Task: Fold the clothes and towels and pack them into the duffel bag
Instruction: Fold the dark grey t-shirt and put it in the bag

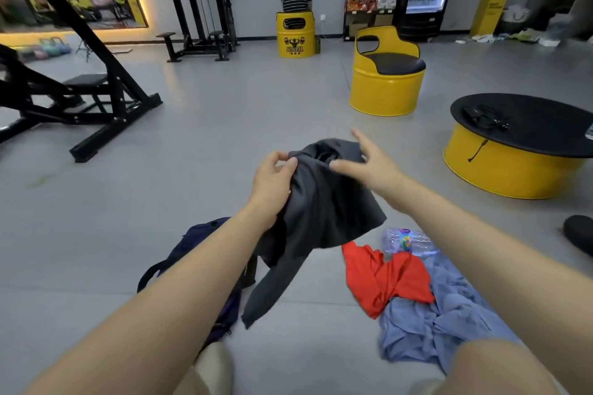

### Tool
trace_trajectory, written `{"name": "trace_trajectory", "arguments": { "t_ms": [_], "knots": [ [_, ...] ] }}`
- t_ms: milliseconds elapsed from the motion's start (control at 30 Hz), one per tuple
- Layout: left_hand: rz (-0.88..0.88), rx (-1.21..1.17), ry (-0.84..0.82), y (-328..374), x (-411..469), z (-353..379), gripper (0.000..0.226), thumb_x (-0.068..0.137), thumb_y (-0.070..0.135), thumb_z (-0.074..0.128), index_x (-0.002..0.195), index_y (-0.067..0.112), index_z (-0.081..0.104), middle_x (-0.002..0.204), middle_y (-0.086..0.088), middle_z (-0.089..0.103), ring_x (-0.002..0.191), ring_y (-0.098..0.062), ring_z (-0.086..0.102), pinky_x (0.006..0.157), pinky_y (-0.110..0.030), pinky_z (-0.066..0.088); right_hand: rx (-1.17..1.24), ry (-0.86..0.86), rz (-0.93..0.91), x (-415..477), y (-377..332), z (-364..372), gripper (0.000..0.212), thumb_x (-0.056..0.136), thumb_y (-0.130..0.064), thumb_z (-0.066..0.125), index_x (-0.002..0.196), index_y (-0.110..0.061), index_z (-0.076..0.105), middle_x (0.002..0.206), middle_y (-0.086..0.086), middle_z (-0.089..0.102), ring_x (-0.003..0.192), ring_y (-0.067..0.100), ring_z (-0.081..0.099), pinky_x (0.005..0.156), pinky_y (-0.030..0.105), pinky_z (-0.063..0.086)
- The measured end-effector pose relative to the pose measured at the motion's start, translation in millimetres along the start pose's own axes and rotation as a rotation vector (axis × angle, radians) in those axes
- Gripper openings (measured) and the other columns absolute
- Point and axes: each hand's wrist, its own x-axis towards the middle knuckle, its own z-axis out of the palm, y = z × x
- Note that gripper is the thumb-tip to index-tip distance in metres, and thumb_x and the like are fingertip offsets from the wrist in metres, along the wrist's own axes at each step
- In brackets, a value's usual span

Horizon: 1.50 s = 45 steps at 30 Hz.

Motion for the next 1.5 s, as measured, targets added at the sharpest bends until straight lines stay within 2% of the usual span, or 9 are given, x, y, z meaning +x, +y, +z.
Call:
{"name": "trace_trajectory", "arguments": {
  "t_ms": [233, 333, 433, 533, 700, 867, 1067, 1300, 1500],
  "knots": [
    [-0.227, -0.428, 0.045, 22, 3, 21, 0.022, 0.107, 0.022, 0.05, 0.122, 0.008, 0.056, 0.101, -0.007, 0.07, 0.076, -0.017, 0.07, 0.062, -0.029, 0.059, -0.37, -0.069, -0.166, -59, 26, 52, 0.111, 0.075, -0.056, 0.075, 0.158, -0.043, 0.001, 0.164, -0.018, 0.019, 0.148, 0.004, 0.023, 0.116, 0.034, 0.032],
    [-0.226, -0.481, 0.06, 23, 8, 19, 0.023, 0.106, 0.017, 0.049, 0.127, 0.008, 0.055, 0.106, -0.009, 0.07, 0.084, -0.019, 0.07, 0.064, -0.029, 0.06, -0.344, 0.152, -0.169, -54, 32, 58, 0.058, 0.091, -0.027, 0.057, 0.144, -0.042, 0.041, 0.13, -0.008, 0.064, 0.117, 0.023, 0.058, 0.095, 0.039, 0.048],
    [-0.119, -0.304, -0.077, 19, -1, 13, 0.026, 0.105, 0.014, 0.051, 0.13, 0.017, 0.057, 0.113, -0.008, 0.07, 0.094, -0.019, 0.071, 0.075, -0.028, 0.059, -0.095, 0.232, -0.084, -36, 28, 56, 0.022, 0.091, -0.015, 0.049, 0.104, -0.023, 0.065, 0.094, -0.003, 0.072, 0.096, 0.026, 0.066, 0.086, 0.044, 0.054],
    [0.094, 0.012, -0.188, 4, -27, 5, 0.035, 0.1, 0.02, 0.061, 0.134, 0.031, 0.056, 0.124, 0.009, 0.067, 0.115, -0.008, 0.065, 0.1, -0.031, 0.053, 0.238, 0.181, 0.012, -27, 13, 50, 0.038, 0.09, 0.002, 0.042, 0.101, -0.019, 0.071, 0.097, 0.004, 0.075, 0.101, 0.025, 0.07, 0.086, 0.041, 0.055],
    [0.255, 0.307, -0.165, -23, -68, -7, 0.057, 0.09, 0.03, 0.072, 0.139, 0.047, 0.048, 0.127, 0.024, 0.062, 0.118, 0.004, 0.057, 0.099, -0.025, 0.048, 0.491, 0.066, 0.085, -19, 3, 46, 0.044, 0.091, 0.008, 0.035, 0.113, -0.01, 0.068, 0.107, 0.015, 0.074, 0.098, 0.023, 0.071, 0.079, 0.033, 0.057],
    [0.173, 0.14, 0.005, -16, -67, -15, 0.009, 0.096, 0.028, 0.066, 0.103, 0.03, 0.071, 0.096, 0.01, 0.074, 0.098, -0.015, 0.068, 0.093, -0.048, 0.054, 0.51, -0.025, 0.073, -20, -5, 41, 0.033, 0.1, -0.003, 0.045, 0.128, -0.011, 0.061, 0.119, 0.014, 0.07, 0.097, 0.017, 0.07, 0.075, 0.027, 0.057],
    [-0.09, -0.209, -0.138, 6, -44, -5, 0.02, 0.094, 0.023, 0.07, 0.11, 0.011, 0.068, 0.104, -0.008, 0.075, 0.099, -0.026, 0.072, 0.091, -0.043, 0.058, 0.247, -0.177, -0.107, -32, -9, 41, 0.04, 0.091, -0.022, 0.074, 0.128, -0.022, 0.06, 0.121, -0.006, 0.071, 0.114, 0.007, 0.065, 0.096, 0.026, 0.052],
    [-0.222, -0.338, -0.229, 20, -26, -13, 0.018, 0.099, 0.031, 0.061, 0.105, 0.016, 0.067, 0.101, -0.001, 0.075, 0.091, -0.025, 0.075, 0.083, -0.04, 0.06, 0.164, -0.122, -0.099, -30, -7, 34, 0.022, 0.104, -0.015, 0.051, 0.109, -0.029, 0.068, 0.103, -0.008, 0.075, 0.097, 0.007, 0.069, 0.086, 0.026, 0.053],
    [-0.276, -0.517, -0.047, 34, -6, -47, 0.01, 0.098, 0.023, 0.06, 0.098, 0.013, 0.063, 0.104, -0.008, 0.067, 0.092, -0.03, 0.071, 0.072, -0.038, 0.062, 0.216, 0.024, -0.001, -29, 2, 15, 0.022, 0.107, -0.022, 0.043, 0.102, -0.027, 0.064, 0.095, -0.004, 0.071, 0.081, 0.01, 0.067, 0.069, 0.034, 0.058]
  ]
}}
